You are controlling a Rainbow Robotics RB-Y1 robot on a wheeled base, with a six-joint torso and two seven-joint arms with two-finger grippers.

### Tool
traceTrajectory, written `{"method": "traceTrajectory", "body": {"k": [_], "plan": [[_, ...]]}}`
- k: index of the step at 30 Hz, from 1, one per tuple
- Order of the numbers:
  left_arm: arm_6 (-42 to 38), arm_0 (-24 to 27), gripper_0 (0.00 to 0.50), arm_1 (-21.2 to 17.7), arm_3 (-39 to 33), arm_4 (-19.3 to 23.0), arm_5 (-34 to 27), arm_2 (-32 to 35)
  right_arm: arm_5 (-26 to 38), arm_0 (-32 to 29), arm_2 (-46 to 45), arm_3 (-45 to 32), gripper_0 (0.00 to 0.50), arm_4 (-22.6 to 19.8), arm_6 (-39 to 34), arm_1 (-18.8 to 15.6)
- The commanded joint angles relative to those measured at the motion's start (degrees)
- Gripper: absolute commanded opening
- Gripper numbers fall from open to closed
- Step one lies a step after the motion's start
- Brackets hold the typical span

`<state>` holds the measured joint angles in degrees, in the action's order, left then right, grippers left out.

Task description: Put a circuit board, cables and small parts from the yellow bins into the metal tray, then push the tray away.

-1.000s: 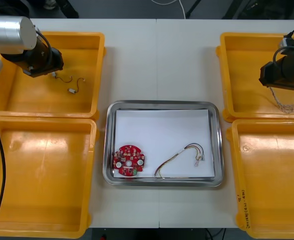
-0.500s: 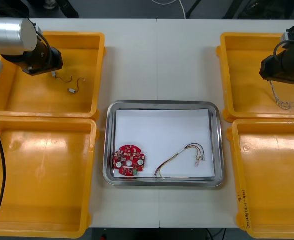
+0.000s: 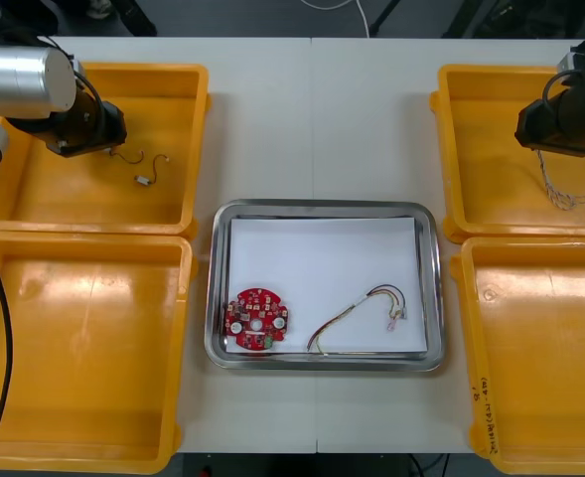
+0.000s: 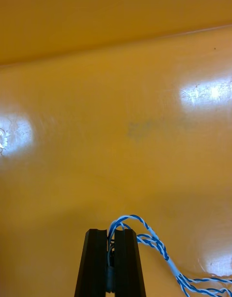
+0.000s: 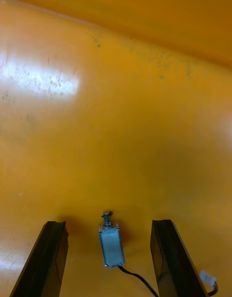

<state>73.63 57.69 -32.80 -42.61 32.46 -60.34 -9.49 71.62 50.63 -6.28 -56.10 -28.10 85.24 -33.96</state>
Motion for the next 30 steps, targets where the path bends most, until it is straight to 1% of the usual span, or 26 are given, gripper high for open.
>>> {"method": "traceTrajectory", "body": {"k": [1, 6, 7, 8, 9, 10, 11, 12, 13, 14, 15, 16, 25, 28, 30], "plan": [[5.73, -1.09, 0.5, 0.9, -0.72, -0.38, 0.75, 1.05, -0.61, 2.9, 0.92, -0.59, 0.0, 0.77, 2.57, 0.04], [6.0, -1.09, 0.5, 0.9, -0.72, -0.29, 0.84, 1.05, -0.61, 2.81, 0.83, -0.59, 0.002, 1.21, 2.57, 0.3], [6.0, -1.09, 0.5, 0.9, -0.72, -0.38, 0.93, 1.05, -0.61, 2.9, 0.83, -0.59, 0.023, 1.21, 2.57, 0.3], [6.0, -1.09, 0.5, 0.9, -0.72, -0.29, 1.1, 1.05, -0.61, 2.9, 0.92, -0.59, 0.067, 1.29, 2.57, 0.3], [6.0, -1.18, 0.474, 0.9, -0.72, -0.38, 1.19, 1.05, -0.61, 2.81, 0.92, -0.5, 0.145, 1.29, 2.57, 0.39], [6.08, -1.09, 0.393, 0.9, -0.72, -0.38, 1.46, 0.96, -0.61, 2.72, 0.92, -0.5, 0.194, 1.38, 2.57, 0.48], [6.08, -1.09, 0.296, 0.9, -0.72, -0.38, 1.37, 1.05, -0.61, 2.72, 0.83, -0.59, 0.216, 1.38, 2.57, 0.48], [6.08, -1.09, 0.05, 0.9, -0.72, -0.29, 1.46, 1.05, -0.61, 2.72, 0.92, -0.5, 0.216, 1.47, 2.57, 0.39], [6.17, -1.09, 0.004, 0.9, -0.72, -0.29, 1.46, 0.96, -0.61, 2.72, 0.92, -0.5, 0.321, 1.47, 2.65, 0.39], [6.17, -1.09, 0.0, 0.9, -0.72, -0.29, 1.46, 1.05, -0.52, 2.63, 0.92, -0.59, 0.321, 1.47, 2.65, 0.39], [6.17, -1.09, 0.0, 0.9, -0.72, -0.12, 1.54, 0.96, -0.52, 2.63, 0.92, -0.59, 0.466, 1.47, 2.65, 0.39], [6.17, -1.09, 0.0, 0.9, -0.72, -0.03, 1.72, 1.05, -0.52, 2.63, 0.92, -0.59, 0.5, 1.47, 2.65, 0.39], [6.0, -1.09, 0.0, 0.9, -0.72, 0.15, 1.98, 1.05, 1.68, 2.81, -1.1, -0.59, 0.5, 1.56, 3.36, 0.21], [6.0, -1.09, 0.0, 0.63, -0.72, 0.23, 1.89, 1.05, 1.85, 2.9, -1.1, -0.59, 0.5, 1.21, 4.41, -0.23], [5.91, -1.09, 0.0, 0.37, -0.98, 0.41, 1.72, 1.05, 1.85, 2.9, -1.19, -0.68, 0.5, 0.85, 6.61, -0.49]]}}
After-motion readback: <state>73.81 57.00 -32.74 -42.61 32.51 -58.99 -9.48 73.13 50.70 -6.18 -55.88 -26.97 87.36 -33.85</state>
